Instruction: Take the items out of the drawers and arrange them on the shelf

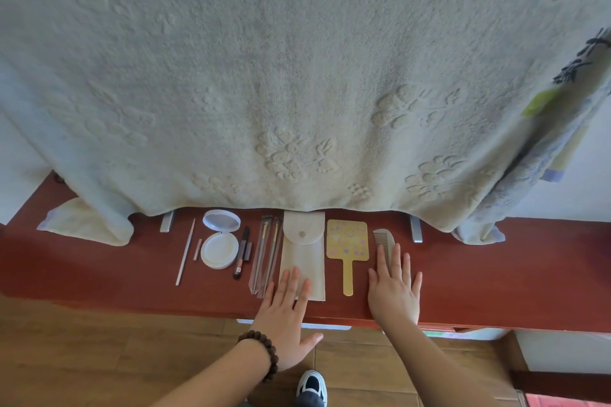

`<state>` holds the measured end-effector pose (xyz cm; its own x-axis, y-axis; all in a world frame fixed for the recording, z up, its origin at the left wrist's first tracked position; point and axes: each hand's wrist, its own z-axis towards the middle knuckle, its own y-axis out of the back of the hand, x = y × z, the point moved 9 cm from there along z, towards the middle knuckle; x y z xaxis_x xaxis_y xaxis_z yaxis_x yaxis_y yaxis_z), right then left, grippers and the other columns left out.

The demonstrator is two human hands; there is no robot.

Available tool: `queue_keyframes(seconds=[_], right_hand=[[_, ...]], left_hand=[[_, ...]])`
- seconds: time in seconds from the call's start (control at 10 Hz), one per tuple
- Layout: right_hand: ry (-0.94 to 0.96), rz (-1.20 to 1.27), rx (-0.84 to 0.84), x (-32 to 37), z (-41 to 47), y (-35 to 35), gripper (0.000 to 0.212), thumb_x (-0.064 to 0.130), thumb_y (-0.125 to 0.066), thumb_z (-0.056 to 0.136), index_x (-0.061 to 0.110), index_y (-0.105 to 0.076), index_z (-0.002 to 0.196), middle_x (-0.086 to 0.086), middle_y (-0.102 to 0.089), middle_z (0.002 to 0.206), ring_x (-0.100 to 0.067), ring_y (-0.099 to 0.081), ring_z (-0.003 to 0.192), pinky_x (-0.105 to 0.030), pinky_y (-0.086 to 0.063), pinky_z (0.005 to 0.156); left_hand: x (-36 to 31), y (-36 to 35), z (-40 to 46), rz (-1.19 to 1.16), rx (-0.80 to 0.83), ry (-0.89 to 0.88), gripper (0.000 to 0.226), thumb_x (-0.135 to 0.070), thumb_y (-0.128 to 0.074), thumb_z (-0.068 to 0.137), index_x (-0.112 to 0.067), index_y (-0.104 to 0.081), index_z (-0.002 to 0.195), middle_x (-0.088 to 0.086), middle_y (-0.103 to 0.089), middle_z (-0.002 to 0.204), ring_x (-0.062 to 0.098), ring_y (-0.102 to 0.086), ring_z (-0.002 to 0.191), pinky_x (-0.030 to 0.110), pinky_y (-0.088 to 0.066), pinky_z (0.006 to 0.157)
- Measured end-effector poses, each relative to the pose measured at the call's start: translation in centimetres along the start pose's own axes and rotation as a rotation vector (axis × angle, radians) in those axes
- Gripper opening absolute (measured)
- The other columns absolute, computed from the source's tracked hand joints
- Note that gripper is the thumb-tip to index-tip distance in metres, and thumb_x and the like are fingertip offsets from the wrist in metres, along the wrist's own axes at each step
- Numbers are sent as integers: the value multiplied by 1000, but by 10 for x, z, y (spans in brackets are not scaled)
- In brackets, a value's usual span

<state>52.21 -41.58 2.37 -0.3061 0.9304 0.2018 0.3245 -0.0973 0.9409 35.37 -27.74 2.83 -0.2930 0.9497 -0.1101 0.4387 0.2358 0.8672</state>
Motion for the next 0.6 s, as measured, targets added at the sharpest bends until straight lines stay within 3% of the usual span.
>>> queue_keyframes(seconds=[0.4, 0.6], right_hand=[[85, 46, -52, 13, -12, 11, 57, 46, -19, 100, 33, 4, 150, 0, 13, 160, -21, 14, 147, -44, 5, 118], [132, 82, -74, 26, -46, 13, 57, 46, -21, 100, 33, 4, 151, 0, 17, 159, -21, 16, 146, -43, 5, 119]], left_hand=[[1, 7, 1, -44, -100, 21, 82, -62, -26, 91, -23, 17, 148, 3, 33, 153, 22, 27, 142, 42, 11, 117], [8, 12, -12, -66, -205, 65, 81, -61, -22, 91, -23, 25, 144, 4, 25, 156, 20, 25, 142, 43, 10, 118]])
